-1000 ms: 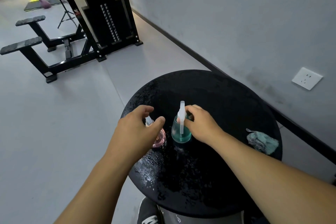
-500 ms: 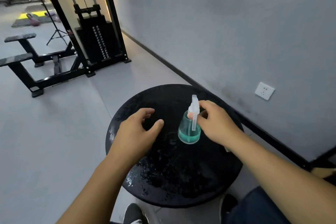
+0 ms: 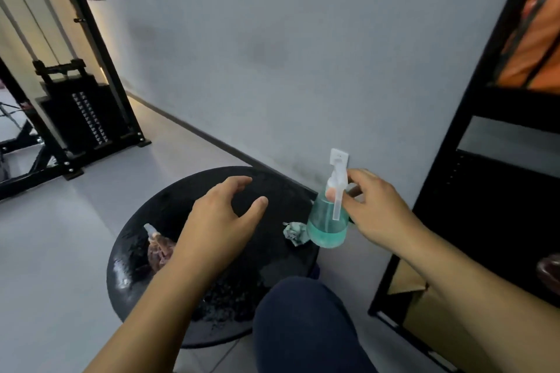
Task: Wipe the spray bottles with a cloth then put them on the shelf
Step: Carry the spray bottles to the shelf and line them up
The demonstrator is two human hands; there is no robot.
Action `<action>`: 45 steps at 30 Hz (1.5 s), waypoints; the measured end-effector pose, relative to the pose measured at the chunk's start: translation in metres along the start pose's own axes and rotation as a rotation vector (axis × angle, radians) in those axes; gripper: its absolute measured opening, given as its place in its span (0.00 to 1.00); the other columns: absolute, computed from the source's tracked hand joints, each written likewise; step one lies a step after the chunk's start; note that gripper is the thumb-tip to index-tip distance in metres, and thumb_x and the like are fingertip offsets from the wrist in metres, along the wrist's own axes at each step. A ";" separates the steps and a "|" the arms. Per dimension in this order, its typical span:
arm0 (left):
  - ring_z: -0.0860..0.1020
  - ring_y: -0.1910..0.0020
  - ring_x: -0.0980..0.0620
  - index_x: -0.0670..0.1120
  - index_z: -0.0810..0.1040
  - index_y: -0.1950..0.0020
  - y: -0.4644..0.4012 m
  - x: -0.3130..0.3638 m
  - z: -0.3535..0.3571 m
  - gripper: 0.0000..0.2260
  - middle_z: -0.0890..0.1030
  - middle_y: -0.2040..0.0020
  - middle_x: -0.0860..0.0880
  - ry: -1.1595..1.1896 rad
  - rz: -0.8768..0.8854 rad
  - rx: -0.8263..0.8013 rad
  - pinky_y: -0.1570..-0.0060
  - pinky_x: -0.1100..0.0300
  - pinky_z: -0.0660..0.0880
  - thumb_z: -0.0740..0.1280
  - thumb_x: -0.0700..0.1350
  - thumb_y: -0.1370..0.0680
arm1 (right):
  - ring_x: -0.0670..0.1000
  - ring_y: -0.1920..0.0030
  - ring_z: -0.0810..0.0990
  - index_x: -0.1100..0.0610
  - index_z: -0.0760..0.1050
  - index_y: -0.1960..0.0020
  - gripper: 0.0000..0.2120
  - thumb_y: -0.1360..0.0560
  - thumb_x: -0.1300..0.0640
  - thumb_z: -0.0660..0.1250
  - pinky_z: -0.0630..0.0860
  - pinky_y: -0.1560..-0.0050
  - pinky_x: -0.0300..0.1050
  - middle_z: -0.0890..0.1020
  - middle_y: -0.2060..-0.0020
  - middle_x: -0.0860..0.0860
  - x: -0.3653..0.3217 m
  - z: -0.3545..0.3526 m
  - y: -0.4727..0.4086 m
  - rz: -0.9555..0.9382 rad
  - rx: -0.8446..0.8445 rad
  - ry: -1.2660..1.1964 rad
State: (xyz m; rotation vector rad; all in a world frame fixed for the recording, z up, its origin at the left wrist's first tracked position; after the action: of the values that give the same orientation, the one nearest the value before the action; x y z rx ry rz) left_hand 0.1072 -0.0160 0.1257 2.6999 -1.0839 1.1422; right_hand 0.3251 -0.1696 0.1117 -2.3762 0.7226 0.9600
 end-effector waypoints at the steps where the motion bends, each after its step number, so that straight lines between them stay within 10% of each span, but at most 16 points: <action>1: 0.76 0.29 0.55 0.60 0.74 0.26 0.002 0.011 0.005 0.23 0.79 0.29 0.58 0.003 0.019 -0.013 0.32 0.51 0.76 0.69 0.63 0.20 | 0.42 0.51 0.77 0.40 0.77 0.47 0.03 0.20 0.45 0.69 0.73 0.55 0.37 0.77 0.48 0.41 0.004 -0.013 0.009 0.008 0.015 0.001; 27: 0.77 0.35 0.55 0.61 0.73 0.24 0.021 0.192 0.198 0.25 0.77 0.29 0.57 0.063 0.350 -0.384 0.34 0.59 0.75 0.69 0.62 0.20 | 0.44 0.52 0.78 0.50 0.80 0.40 0.13 0.21 0.44 0.70 0.76 0.56 0.43 0.77 0.48 0.45 0.218 -0.212 0.107 0.414 0.335 0.240; 32: 0.75 0.53 0.66 0.63 0.73 0.25 0.014 0.205 0.232 0.23 0.76 0.29 0.61 0.032 0.427 -0.459 0.43 0.63 0.73 0.67 0.65 0.20 | 0.44 0.55 0.76 0.51 0.78 0.39 0.10 0.18 0.49 0.68 0.69 0.61 0.38 0.76 0.48 0.47 0.248 -0.219 0.095 0.444 0.328 0.305; 37: 0.76 0.42 0.61 0.62 0.74 0.27 0.004 0.208 0.252 0.21 0.73 0.33 0.65 -0.010 0.459 -0.479 0.43 0.65 0.72 0.67 0.64 0.20 | 0.51 0.54 0.76 0.55 0.79 0.42 0.09 0.17 0.52 0.66 0.65 0.60 0.43 0.79 0.48 0.54 0.271 -0.223 0.078 0.514 0.337 0.355; 45: 0.76 0.53 0.65 0.63 0.75 0.30 -0.008 0.209 0.268 0.19 0.71 0.38 0.69 -0.014 0.479 -0.510 0.48 0.70 0.70 0.67 0.64 0.20 | 0.57 0.37 0.78 0.57 0.73 0.29 0.16 0.14 0.53 0.59 0.67 0.46 0.49 0.77 0.35 0.56 0.298 -0.221 0.063 0.681 0.281 0.518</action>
State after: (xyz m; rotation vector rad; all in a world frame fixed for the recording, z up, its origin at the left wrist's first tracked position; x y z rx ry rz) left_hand 0.3826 -0.2060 0.0638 2.1165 -1.7954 0.7321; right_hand 0.5759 -0.4354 0.0206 -2.1531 1.8084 0.4037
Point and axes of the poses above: each hand's wrist, its own y-axis away from the middle knuckle, its own z-axis out of the palm, x = y × z, the point moved 9 cm from there along -y, towards the middle knuckle
